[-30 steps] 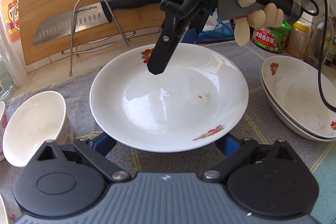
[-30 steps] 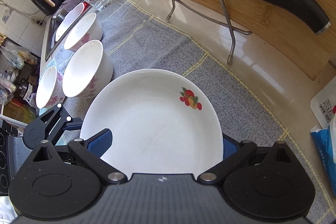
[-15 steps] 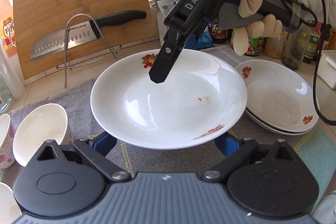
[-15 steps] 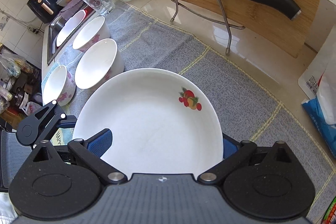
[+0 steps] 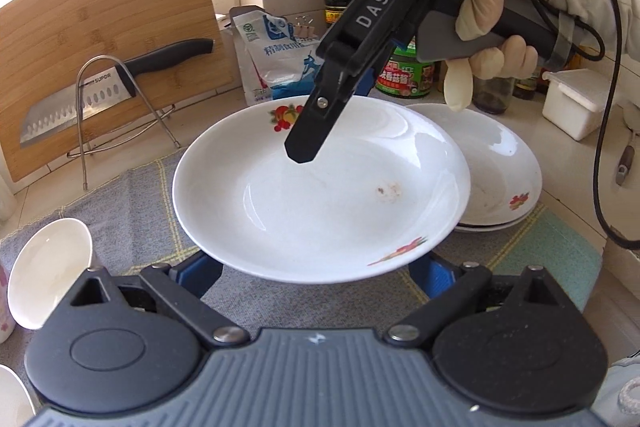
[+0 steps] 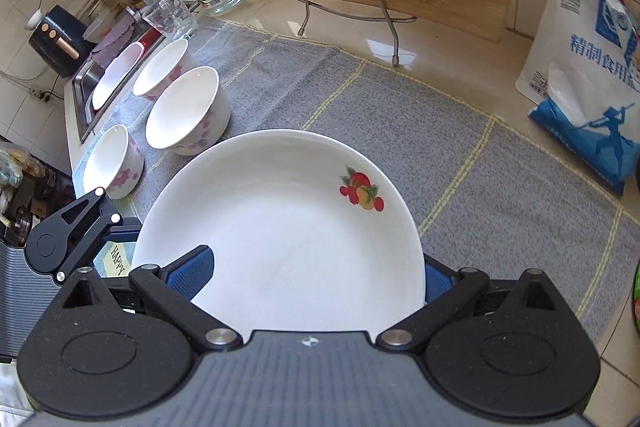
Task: Organize plates and bowls
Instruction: 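Lift the plate with the right gripper and carry it to the plate stack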
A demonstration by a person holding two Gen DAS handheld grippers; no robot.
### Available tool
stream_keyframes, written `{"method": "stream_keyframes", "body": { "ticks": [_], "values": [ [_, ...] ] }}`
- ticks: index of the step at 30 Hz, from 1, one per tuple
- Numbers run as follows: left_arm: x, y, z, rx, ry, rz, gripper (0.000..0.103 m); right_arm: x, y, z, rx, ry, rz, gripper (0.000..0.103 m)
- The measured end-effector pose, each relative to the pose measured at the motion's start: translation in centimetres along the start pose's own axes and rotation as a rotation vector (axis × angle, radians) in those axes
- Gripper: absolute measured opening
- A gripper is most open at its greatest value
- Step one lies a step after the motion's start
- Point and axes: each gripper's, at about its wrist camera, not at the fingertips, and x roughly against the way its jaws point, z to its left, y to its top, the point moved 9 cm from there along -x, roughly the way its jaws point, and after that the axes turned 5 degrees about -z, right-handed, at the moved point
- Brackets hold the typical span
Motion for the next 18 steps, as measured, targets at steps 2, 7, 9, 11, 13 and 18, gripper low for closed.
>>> {"method": "stream_keyframes", "body": {
  "ticks": [2, 7, 9, 11, 13, 18],
  "values": [
    [0.0, 0.1, -0.5, -0.013, -0.02, -0.001, 0.099, 0.6, -0.7, -0.2, -0.02, -0.011, -0.01, 0.103],
    [-0.3, 0.4, -1.9, -0.048, -0.073, -0.004, 0.099, 2.0, -2.4, -1.1, -0.068, -0.041, -0.038, 0.103],
    [-0.5, 0.4, -2.6, -0.061, -0.095, -0.001, 0.099, 2.5, -3.1, -1.5, -0.088, -0.053, -0.048, 0.103],
    [-0.5, 0.4, -3.4, -0.072, -0.118, 0.0, 0.099, 2.9, -3.9, -1.9, -0.109, -0.067, -0.054, 0.103],
    [-0.7, 0.6, -4.0, -0.084, -0.139, -0.001, 0.099, 3.3, -4.6, -2.4, -0.128, -0.081, -0.06, 0.103],
    [-1.4, 1.0, -5.1, -0.113, -0.187, 0.004, 0.099, 4.3, -6.2, -3.6, -0.181, -0.104, -0.088, 0.103]
  ]
}}
